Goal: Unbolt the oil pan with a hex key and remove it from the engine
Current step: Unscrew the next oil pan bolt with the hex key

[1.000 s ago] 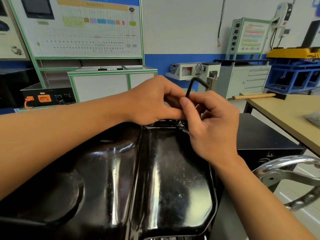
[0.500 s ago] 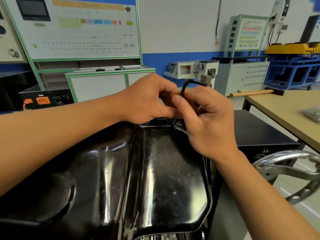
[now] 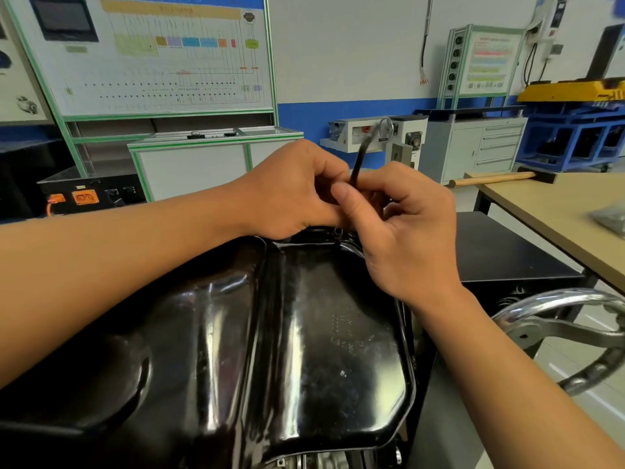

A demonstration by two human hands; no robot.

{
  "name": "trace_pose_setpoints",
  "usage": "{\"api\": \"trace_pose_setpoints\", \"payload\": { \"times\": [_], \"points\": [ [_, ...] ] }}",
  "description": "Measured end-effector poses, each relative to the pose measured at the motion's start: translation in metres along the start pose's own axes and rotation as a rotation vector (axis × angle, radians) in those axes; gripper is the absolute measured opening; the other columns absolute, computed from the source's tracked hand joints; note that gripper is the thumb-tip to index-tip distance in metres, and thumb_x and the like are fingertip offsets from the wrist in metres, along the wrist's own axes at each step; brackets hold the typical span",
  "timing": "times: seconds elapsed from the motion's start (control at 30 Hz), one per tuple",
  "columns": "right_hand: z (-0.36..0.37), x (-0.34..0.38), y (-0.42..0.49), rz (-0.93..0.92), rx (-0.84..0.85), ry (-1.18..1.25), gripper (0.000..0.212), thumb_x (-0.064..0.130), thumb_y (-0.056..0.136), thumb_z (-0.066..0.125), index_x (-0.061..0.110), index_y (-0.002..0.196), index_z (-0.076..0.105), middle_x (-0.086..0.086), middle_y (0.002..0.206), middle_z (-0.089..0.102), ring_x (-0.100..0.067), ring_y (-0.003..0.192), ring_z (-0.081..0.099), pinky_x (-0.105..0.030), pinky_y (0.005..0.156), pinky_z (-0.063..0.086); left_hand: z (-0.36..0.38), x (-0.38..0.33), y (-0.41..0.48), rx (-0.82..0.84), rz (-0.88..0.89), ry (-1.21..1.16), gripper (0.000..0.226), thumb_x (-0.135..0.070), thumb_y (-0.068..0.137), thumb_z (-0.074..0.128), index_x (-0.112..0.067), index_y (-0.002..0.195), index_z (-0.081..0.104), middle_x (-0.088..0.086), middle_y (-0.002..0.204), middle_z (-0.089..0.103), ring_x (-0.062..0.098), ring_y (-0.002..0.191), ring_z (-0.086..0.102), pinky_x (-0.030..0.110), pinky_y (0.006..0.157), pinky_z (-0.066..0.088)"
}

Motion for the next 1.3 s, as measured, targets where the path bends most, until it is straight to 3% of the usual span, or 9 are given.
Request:
{"api": "trace_pose_setpoints", "payload": {
  "times": [0.17, 0.43, 0.6, 0.8, 0.9, 0.97, 1.07, 1.2, 1.3],
  "points": [
    [0.0045, 0.0015, -0.0012, -0.043, 0.141, -0.032, 0.013, 0.008, 0.097, 0.059, 0.003, 0.097, 0.071, -0.007, 0.079, 0.06, -0.017, 0.073, 0.053, -0.022, 0.068, 0.04, -0.0046, -0.0027, -0.0069, 0.113, 0.045, -0.056, 0.035, -0.015, 0.087, 0.073, -0.047, 0.075, 0.071, -0.023, 0.07, 0.069, -0.012, 0.069, 0.059, 0.008, 0.068, 0.043],
    [-0.0013, -0.0028, -0.0002, -0.007, -0.044, 0.008, 0.01, 0.014, 0.085, 0.079, 0.006, 0.086, 0.073, -0.005, 0.07, 0.064, -0.021, 0.06, 0.055, -0.029, 0.058, 0.044, -0.0024, 0.0007, 0.0022, -0.047, -0.017, 0.067, 0.019, -0.019, 0.076, 0.08, -0.003, 0.075, 0.07, 0.016, 0.068, 0.064, 0.01, 0.063, 0.05, 0.032, 0.058, 0.041],
    [0.0037, -0.0032, -0.0006, -0.021, 0.078, 0.0, 0.012, 0.008, 0.096, 0.062, 0.001, 0.098, 0.072, -0.008, 0.083, 0.065, -0.019, 0.076, 0.059, -0.031, 0.068, 0.047, -0.0047, -0.0006, -0.0049, 0.121, 0.026, -0.046, 0.021, -0.015, 0.087, 0.074, -0.036, 0.089, 0.073, -0.022, 0.079, 0.073, -0.012, 0.078, 0.063, 0.005, 0.071, 0.045],
    [-0.0006, -0.0018, 0.0, -0.018, 0.015, 0.021, 0.009, 0.016, 0.088, 0.076, 0.009, 0.092, 0.073, 0.0, 0.073, 0.06, -0.018, 0.066, 0.054, -0.029, 0.059, 0.042, -0.0036, 0.0015, 0.0009, 0.026, -0.01, 0.038, 0.012, -0.016, 0.08, 0.08, -0.016, 0.072, 0.072, 0.003, 0.06, 0.06, 0.006, 0.062, 0.047, 0.03, 0.058, 0.039],
    [-0.0018, -0.0015, 0.001, -0.005, -0.031, 0.024, 0.008, 0.014, 0.085, 0.079, 0.008, 0.088, 0.074, 0.003, 0.071, 0.059, -0.016, 0.062, 0.054, -0.028, 0.058, 0.042, -0.002, 0.0013, 0.0016, -0.031, -0.007, 0.067, 0.017, -0.015, 0.076, 0.082, -0.005, 0.071, 0.069, 0.01, 0.06, 0.059, 0.004, 0.059, 0.046, 0.024, 0.054, 0.036],
    [-0.0015, -0.0014, 0.0007, -0.016, 0.014, 0.012, 0.005, 0.011, 0.09, 0.073, 0.007, 0.087, 0.073, -0.003, 0.075, 0.063, -0.017, 0.066, 0.056, -0.028, 0.061, 0.043, -0.0016, -0.001, -0.0009, 0.036, 0.025, 0.002, 0.006, -0.014, 0.081, 0.079, -0.017, 0.08, 0.074, -0.009, 0.065, 0.068, -0.007, 0.064, 0.056, 0.01, 0.059, 0.04],
    [0.0005, -0.0017, 0.0003, -0.022, 0.1, -0.004, 0.014, 0.009, 0.096, 0.061, -0.001, 0.093, 0.071, -0.012, 0.081, 0.065, -0.024, 0.075, 0.059, -0.035, 0.067, 0.046, -0.004, -0.0024, -0.0054, 0.094, 0.032, -0.016, 0.026, -0.016, 0.088, 0.073, -0.042, 0.09, 0.072, -0.025, 0.081, 0.073, -0.013, 0.079, 0.065, 0.006, 0.073, 0.046],
    [-0.0013, -0.0008, 0.0003, -0.011, 0.094, 0.024, 0.013, 0.011, 0.093, 0.067, 0.0, 0.095, 0.072, -0.011, 0.078, 0.062, -0.022, 0.07, 0.055, -0.035, 0.063, 0.045, -0.0056, -0.0015, -0.0024, 0.046, 0.029, 0.004, 0.014, -0.018, 0.085, 0.077, -0.031, 0.08, 0.074, -0.012, 0.072, 0.071, -0.003, 0.07, 0.059, 0.022, 0.068, 0.048],
    [-0.0039, -0.0012, 0.0013, 0.011, 0.015, 0.044, 0.011, 0.015, 0.086, 0.077, 0.005, 0.09, 0.074, -0.009, 0.072, 0.064, -0.023, 0.065, 0.055, -0.036, 0.06, 0.045, -0.0026, -0.0019, 0.0018, -0.004, 0.012, 0.033, 0.017, -0.016, 0.08, 0.079, -0.009, 0.069, 0.069, 0.018, 0.064, 0.058, 0.011, 0.062, 0.045, 0.027, 0.058, 0.035]
  ]
}}
Point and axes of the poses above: each hand's wrist, its own y-axis towards the middle knuckle, its own z-axis out of the palm, x = y × z, the point moved 3 cm from there along y, towards the middle knuckle
